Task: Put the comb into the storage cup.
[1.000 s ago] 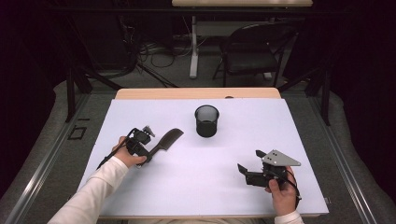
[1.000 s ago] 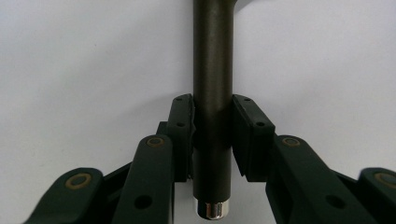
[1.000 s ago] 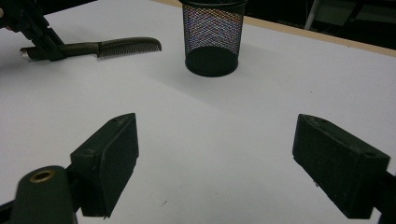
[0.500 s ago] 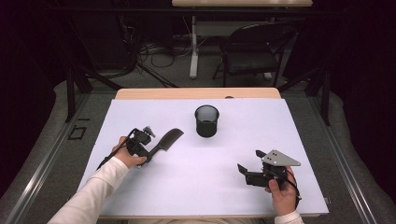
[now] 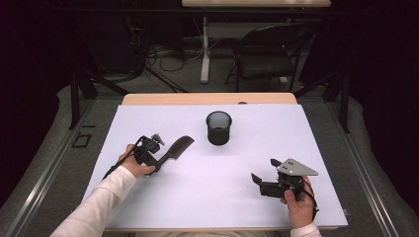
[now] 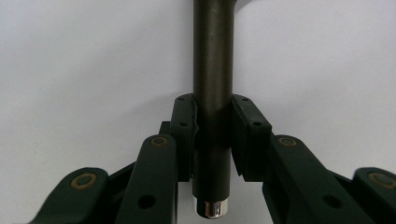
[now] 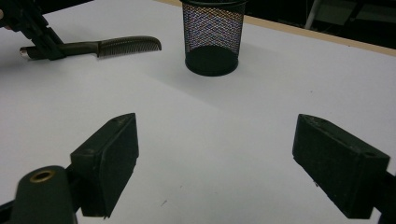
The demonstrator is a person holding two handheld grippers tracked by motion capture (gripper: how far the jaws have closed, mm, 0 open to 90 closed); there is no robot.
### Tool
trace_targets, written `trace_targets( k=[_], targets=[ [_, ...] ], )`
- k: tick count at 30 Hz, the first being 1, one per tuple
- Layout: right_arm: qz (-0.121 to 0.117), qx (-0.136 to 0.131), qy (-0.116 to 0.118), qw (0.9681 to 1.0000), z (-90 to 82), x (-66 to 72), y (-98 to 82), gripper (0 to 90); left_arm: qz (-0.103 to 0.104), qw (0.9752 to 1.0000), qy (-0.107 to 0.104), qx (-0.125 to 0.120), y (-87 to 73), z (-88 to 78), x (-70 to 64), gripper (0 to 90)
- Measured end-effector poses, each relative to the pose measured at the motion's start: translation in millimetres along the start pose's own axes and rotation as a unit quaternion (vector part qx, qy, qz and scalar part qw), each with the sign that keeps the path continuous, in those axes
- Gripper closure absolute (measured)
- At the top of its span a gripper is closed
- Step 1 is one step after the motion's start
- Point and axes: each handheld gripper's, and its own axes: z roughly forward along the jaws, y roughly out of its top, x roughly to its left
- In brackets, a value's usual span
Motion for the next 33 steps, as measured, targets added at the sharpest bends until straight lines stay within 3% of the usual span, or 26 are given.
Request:
trace_targets(
  k=[22,33],
  targets=[
    [0.002,-0.001,0.002,1.0,1.2,0.6,-0.3,14.2,-0.014,0.9998,-0.014,-0.004,0.1,-2.8,4.2,72.5],
    [0.002,0.0,0.001,1.0,1.3,0.4,-0.5,14.2,-0.027,0.9991,-0.018,-0.027,-1.8,-10.0,9.7,72.5]
  ],
)
